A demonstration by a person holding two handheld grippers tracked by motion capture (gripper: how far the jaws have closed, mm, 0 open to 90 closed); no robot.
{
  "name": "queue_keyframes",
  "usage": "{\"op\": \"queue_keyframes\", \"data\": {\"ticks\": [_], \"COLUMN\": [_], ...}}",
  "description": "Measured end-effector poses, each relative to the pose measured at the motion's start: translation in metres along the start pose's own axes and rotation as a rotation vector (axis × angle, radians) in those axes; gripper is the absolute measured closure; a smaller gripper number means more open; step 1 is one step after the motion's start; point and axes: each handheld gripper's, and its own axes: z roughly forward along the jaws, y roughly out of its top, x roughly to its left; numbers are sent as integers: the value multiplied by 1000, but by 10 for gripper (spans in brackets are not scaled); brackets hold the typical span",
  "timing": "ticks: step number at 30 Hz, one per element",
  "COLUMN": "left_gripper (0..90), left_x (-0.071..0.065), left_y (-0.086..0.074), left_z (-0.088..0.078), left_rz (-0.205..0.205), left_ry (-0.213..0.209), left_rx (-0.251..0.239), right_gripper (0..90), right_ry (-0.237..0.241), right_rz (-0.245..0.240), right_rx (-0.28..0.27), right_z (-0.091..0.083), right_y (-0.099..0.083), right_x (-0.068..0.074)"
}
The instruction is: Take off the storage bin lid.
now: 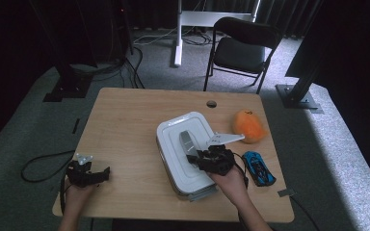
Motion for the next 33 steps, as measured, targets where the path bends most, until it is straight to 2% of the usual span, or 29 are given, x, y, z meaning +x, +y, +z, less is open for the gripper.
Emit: {"op": "queue_keyframes", "data": {"ticks": [9, 15, 23, 33], "left_gripper": [3, 3, 3, 3], "left_x": [0, 0, 0, 0], "left_y": [0, 0, 0, 0], "left_z": [0, 0, 0, 0], "left_rz": [0, 0, -1, 0], "left_ry": [0, 0, 0, 1], "left_rx": [2, 0, -1, -3], "right_gripper": [706, 707, 707, 707], "right_ry": [-17, -49, -115, -188], "right_rz": [23, 29, 49, 102], "right_rx": [-46, -73, -119, -136], "right_z": [-11, -18, -28, -30], "right_y": [10, 19, 34, 46], "right_x": [-13, -24, -45, -78]}}
